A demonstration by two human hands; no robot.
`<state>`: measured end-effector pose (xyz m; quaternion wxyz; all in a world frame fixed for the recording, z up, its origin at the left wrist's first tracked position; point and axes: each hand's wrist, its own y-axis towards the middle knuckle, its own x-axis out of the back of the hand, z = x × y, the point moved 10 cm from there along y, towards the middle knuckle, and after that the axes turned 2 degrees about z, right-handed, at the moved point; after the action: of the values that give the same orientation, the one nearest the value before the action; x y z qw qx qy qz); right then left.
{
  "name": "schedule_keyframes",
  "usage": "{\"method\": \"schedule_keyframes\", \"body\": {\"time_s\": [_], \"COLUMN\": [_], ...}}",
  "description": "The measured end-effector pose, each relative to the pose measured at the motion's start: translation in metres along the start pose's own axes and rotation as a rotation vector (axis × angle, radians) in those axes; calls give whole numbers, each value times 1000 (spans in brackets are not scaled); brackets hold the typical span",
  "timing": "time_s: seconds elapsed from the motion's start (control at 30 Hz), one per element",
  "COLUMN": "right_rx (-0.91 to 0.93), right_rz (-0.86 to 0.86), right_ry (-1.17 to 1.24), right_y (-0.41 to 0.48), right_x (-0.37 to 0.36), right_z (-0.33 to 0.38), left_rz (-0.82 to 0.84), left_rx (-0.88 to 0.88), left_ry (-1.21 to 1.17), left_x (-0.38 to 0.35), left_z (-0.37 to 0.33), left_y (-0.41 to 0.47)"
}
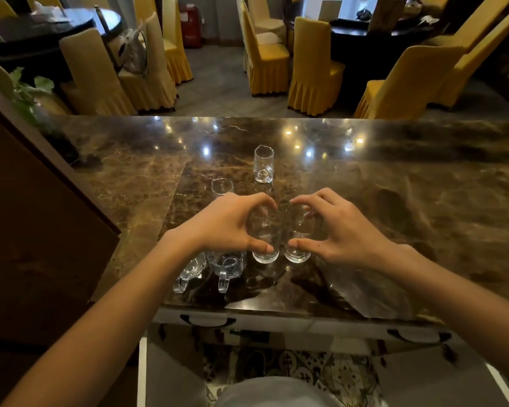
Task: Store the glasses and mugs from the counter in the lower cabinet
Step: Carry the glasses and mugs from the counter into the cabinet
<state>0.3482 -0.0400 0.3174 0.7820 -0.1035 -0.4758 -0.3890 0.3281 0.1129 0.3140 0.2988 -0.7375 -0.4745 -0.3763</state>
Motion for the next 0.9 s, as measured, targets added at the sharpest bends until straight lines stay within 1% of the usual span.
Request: {"method": "schedule_keyframes", "body": {"time_s": [0.17, 0.37, 0.53, 0.9], "right_rx": [-1, -27, -49, -126], "right_rz": [24, 70, 63, 129], "right_ry": [3, 10, 8, -27], "right_y": [-8, -16, -19, -19], "right_x": [-12, -24, -23, -29], "right_z": [-4, -7, -5, -8], "left_rz": [37, 74, 81, 80], "left_rx": [15, 15, 14, 12], "left_ry": [56, 50, 60, 99], "left_x": [-14, -24, -26, -27], "left_z": [7, 7, 7, 4], "left_y": [-1, -4, -8, -9]}}
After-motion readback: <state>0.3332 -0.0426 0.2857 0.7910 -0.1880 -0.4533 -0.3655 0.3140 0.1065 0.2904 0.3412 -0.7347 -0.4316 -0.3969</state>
